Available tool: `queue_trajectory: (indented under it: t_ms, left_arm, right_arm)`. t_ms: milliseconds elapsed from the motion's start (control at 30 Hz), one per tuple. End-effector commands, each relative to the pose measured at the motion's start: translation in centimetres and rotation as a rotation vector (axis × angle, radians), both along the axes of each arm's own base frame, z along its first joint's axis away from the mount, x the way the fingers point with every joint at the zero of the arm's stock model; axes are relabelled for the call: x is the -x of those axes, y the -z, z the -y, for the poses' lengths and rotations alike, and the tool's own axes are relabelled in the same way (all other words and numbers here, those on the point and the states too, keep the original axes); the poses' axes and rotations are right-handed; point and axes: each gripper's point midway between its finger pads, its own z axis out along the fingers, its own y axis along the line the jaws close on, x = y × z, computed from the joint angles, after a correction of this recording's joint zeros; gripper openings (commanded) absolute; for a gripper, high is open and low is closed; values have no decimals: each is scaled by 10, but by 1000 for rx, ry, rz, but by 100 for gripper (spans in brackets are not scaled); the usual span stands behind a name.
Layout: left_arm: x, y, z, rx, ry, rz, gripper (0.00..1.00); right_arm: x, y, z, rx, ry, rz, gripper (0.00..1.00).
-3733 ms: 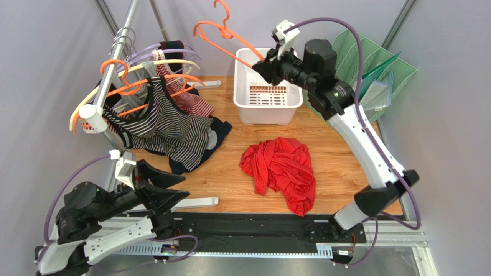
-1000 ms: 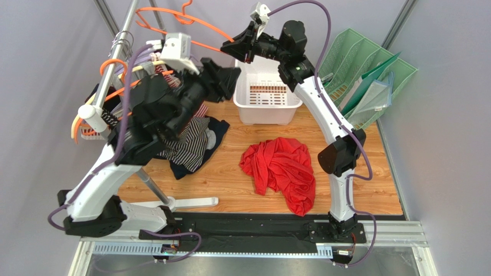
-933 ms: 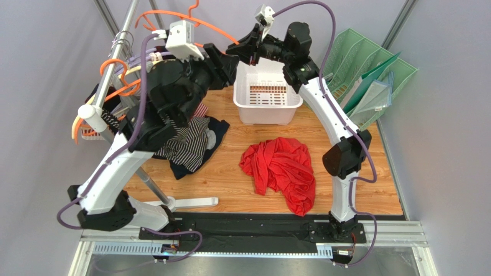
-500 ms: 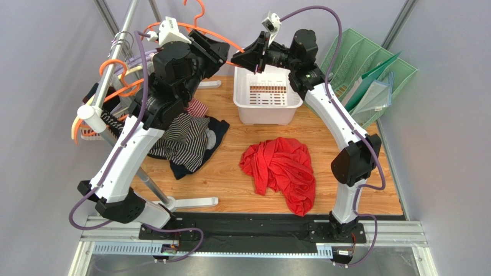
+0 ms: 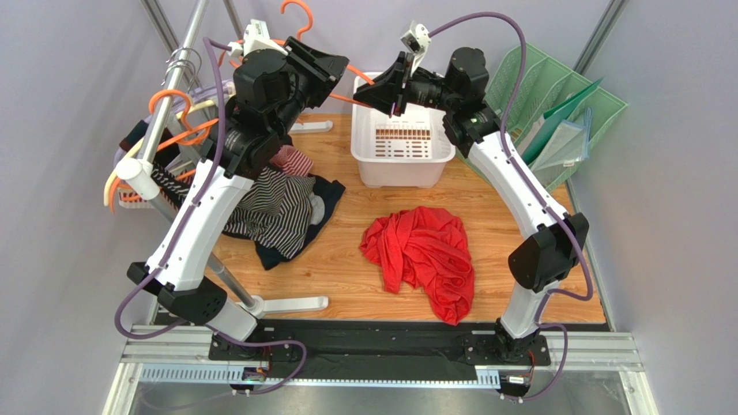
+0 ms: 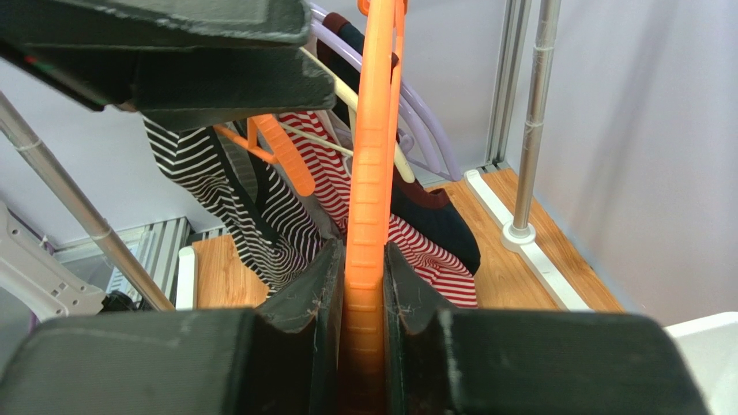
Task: Remove the tank top from the hanger
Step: Place the hanger at the clothesline.
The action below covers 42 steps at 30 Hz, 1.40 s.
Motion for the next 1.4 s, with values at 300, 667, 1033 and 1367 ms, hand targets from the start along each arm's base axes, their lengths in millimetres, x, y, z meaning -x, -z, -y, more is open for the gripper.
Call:
queue_trajectory:
  t_ms: [300, 667, 1033, 1367]
  left_arm:
    - [4, -15, 9, 19, 81, 41, 46]
    - [6, -18, 13, 67, 98, 38, 24]
    - [-2, -28, 16, 104, 91, 67, 0]
    - [-25, -38, 37, 163, 112, 105, 0]
  right_arm:
    - [39, -26, 24, 26, 28, 111, 0]
    - [41, -18, 32, 68, 67, 117, 0]
    - [29, -15, 41, 68, 173, 102, 1]
    - [8, -32, 98, -15, 585, 5, 79]
